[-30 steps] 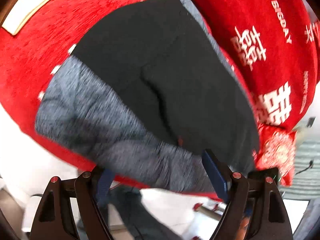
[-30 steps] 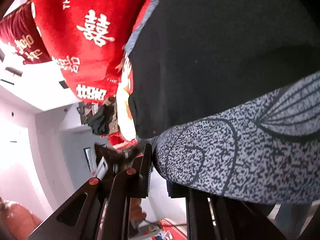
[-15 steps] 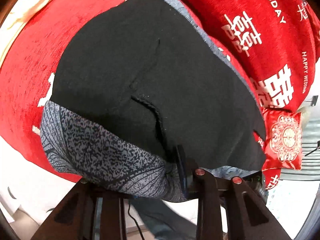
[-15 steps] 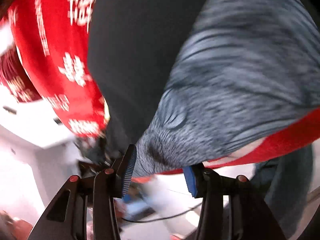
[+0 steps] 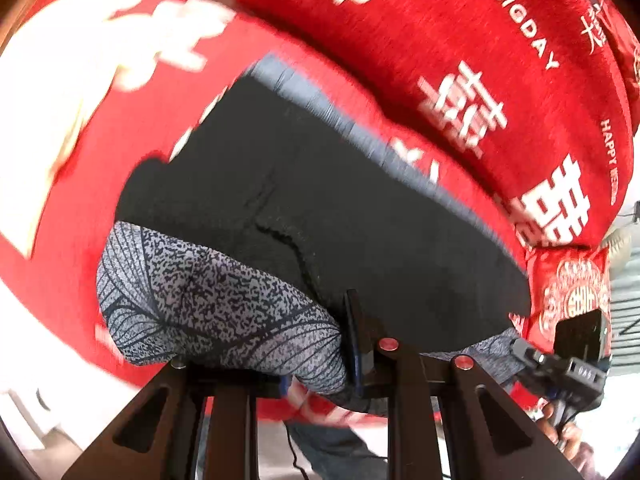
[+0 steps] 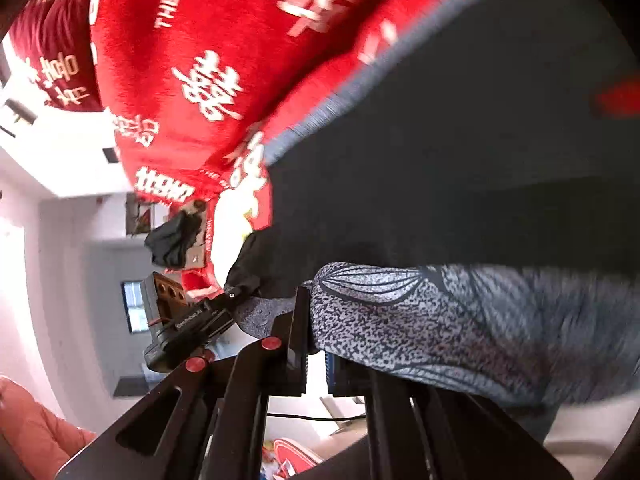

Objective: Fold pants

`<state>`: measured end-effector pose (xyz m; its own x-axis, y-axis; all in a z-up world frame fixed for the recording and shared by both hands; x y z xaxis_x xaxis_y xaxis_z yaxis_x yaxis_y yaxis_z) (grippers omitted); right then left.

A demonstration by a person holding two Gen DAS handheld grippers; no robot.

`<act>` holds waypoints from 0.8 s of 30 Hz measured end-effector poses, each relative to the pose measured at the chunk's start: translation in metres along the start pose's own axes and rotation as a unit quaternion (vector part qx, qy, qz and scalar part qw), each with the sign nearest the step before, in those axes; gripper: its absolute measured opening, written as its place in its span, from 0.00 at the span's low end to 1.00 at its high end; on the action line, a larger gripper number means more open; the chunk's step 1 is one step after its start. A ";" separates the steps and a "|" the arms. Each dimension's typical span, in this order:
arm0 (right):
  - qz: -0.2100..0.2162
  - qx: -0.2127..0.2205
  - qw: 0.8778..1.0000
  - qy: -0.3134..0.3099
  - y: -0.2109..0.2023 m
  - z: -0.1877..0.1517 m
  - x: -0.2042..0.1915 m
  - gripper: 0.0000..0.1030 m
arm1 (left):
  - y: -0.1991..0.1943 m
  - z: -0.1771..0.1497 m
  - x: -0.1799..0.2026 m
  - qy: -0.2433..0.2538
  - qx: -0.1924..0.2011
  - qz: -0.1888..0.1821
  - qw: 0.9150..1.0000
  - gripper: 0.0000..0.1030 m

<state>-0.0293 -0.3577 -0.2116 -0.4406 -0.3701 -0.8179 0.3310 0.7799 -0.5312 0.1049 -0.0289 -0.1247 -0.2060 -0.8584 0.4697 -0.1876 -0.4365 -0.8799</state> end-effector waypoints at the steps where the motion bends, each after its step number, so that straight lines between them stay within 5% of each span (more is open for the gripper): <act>1: -0.001 -0.005 1.000 -0.006 -0.003 0.016 -0.008 0.07 | -0.004 0.017 0.008 0.002 0.009 -0.001 1.000 0.22; 9: -0.026 -0.068 0.997 0.034 0.005 0.178 0.012 0.11 | 0.052 0.147 0.026 0.029 0.007 0.042 0.999 0.23; 13: -0.083 -0.096 0.990 0.059 0.032 0.217 0.062 0.12 | 0.096 0.169 0.014 0.027 -0.016 0.077 0.997 0.26; 16: -0.047 -0.095 0.991 0.087 0.037 0.229 0.076 0.12 | 0.095 0.170 0.014 0.022 -0.016 0.075 0.997 0.26; 19: -0.051 -0.102 0.992 0.057 0.031 0.225 0.064 0.44 | 0.072 0.157 0.018 0.028 -0.014 0.082 0.996 0.38; 20: -0.052 -0.105 0.992 0.042 0.028 0.221 0.055 0.70 | 0.062 0.154 0.019 0.030 -0.007 0.093 0.995 0.61; 21: -0.048 -0.107 0.993 0.025 0.025 0.219 0.044 0.89 | 0.039 0.147 0.019 0.031 0.018 0.124 0.992 0.72; 24: -0.093 -0.093 0.991 -0.011 0.006 0.209 0.017 0.92 | 0.009 0.147 0.012 0.028 0.047 0.153 0.987 0.79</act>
<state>0.1401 -0.4648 -0.2750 -0.4602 -0.5265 -0.7149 0.0855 0.7752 -0.6259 0.2416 -0.0827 -0.1370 -0.2929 -0.9388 0.1813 -0.0195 -0.1837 -0.9828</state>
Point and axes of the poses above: each gripper's, at about its wrist camera, not at the fingertips, and y roughly the way its jaws point, x to its right, z to its top, the point moved 4 cm from there along y, roughly the way its jaws point, and after that the axes turned 15 degrees about -x, right-handed, at the moved point
